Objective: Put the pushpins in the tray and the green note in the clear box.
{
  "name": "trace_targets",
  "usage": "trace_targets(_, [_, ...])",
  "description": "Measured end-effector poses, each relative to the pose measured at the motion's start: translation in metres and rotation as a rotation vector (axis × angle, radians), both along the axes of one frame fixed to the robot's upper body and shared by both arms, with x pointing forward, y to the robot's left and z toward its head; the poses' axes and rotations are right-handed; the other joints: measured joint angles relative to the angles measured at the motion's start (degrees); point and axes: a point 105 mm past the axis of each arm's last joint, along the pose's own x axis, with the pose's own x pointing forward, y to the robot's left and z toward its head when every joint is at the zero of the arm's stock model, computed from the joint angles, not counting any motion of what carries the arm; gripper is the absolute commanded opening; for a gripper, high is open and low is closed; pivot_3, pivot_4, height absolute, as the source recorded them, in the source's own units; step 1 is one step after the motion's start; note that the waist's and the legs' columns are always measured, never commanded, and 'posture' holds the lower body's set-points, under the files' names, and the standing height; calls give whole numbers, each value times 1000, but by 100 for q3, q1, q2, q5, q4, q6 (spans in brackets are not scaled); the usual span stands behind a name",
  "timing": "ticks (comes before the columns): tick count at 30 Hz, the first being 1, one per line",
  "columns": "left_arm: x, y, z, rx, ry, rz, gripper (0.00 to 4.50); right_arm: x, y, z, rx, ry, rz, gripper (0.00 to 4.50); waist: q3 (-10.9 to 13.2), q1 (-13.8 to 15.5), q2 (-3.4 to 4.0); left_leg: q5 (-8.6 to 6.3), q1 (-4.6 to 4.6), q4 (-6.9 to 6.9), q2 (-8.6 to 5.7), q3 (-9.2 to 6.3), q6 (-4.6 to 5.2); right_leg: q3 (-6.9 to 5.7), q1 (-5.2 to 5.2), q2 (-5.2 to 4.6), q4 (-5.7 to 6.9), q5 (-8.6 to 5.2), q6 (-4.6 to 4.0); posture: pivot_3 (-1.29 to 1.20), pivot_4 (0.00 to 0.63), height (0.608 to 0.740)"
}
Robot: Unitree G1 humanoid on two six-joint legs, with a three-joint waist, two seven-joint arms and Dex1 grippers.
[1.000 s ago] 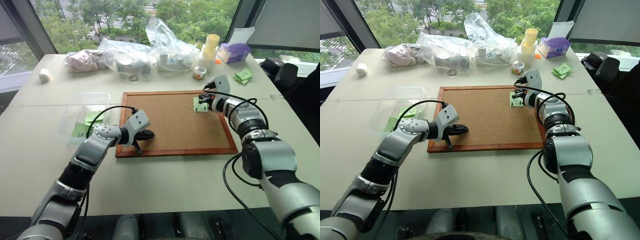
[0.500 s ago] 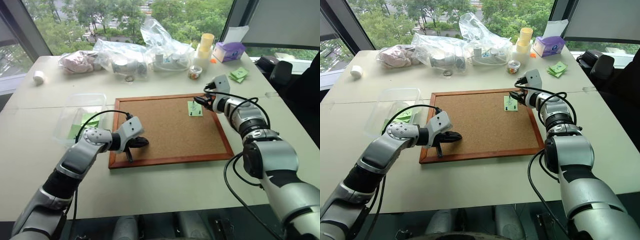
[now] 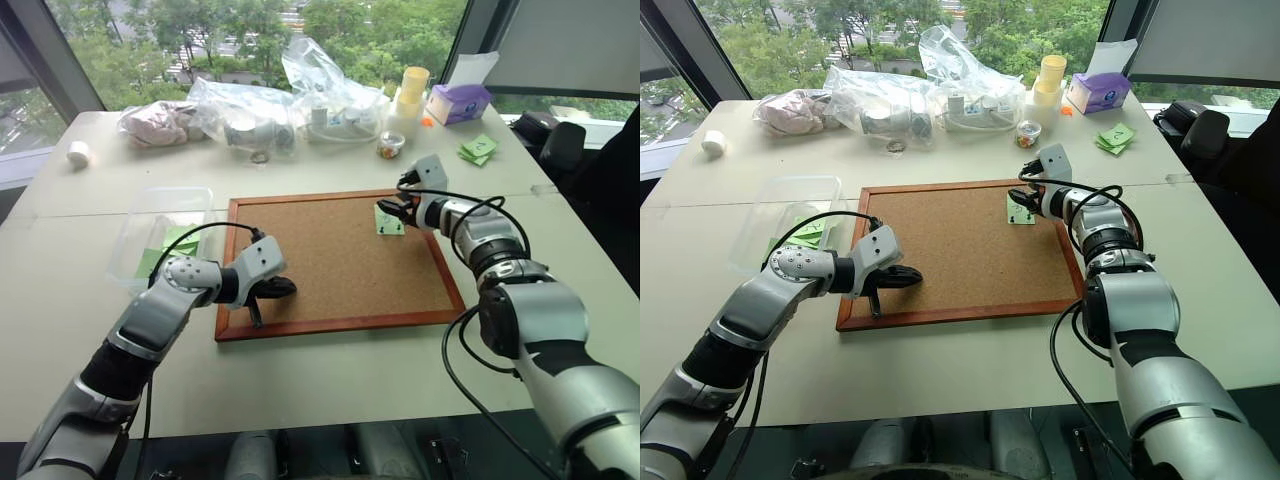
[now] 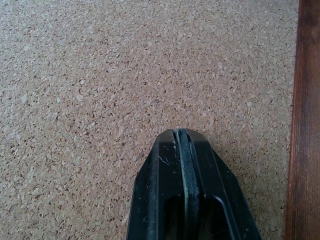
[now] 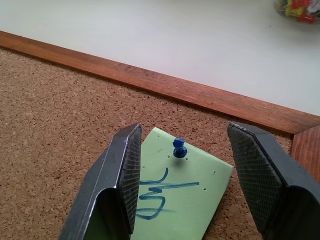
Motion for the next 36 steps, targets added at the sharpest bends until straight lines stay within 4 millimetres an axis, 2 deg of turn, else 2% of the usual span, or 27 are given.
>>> trace_targets(3, [0, 0, 0, 0, 0, 0, 0, 0, 0, -1, -7, 1, -2, 2705, 0, 0, 0, 0, 0, 0, 0, 0, 0, 0, 0, 0, 0, 0, 0, 0, 150, 738])
trace_targets(4, [0, 0, 0, 0, 0, 0, 0, 0, -1, -1, -9, 1, -4, 2475, 0, 0, 0, 0, 0, 0, 0, 0, 0, 0, 0, 0, 0, 0, 0, 0, 150, 738])
trace_targets(6, [0, 0, 0, -2, 1, 1, 0, 0, -1, -1, -12, 2, -9, 1855, 0, 3, 0, 0, 0, 0, 0, 0, 0, 0, 0, 0, 0, 0, 0, 0, 150, 738])
trace_targets(8, [0, -1, 0, -4, 0, 2, 0, 0, -1, -2, -17, 7, -10, 841, 0, 8, 0, 0, 0, 0, -1, 0, 0, 0, 0, -1, 0, 0, 0, 0, 150, 738])
trace_targets(10, [0, -1, 0, -5, 0, 2, 0, 0, 0, -4, -15, 16, -11, 50, 0, 10, 0, 0, 0, 1, -1, 0, 0, 0, 0, -1, 0, 0, 0, 0, 150, 738])
trace_targets(32, [2, -3, -1, -13, 4, 5, 0, 0, -8, -5, 96, -17, -76, 50, 2, 22, 6, 1, 0, 2, -4, 0, -1, 0, 2, -5, 0, 0, 0, 0, 150, 738])
trace_targets(36, [2, -2, -2, -13, 9, 4, 0, 2, -11, 5, 115, -62, -81, 50, 2, 18, 6, 1, 0, 2, -4, -2, -1, 0, 4, -5, 0, 0, 0, 0, 150, 738])
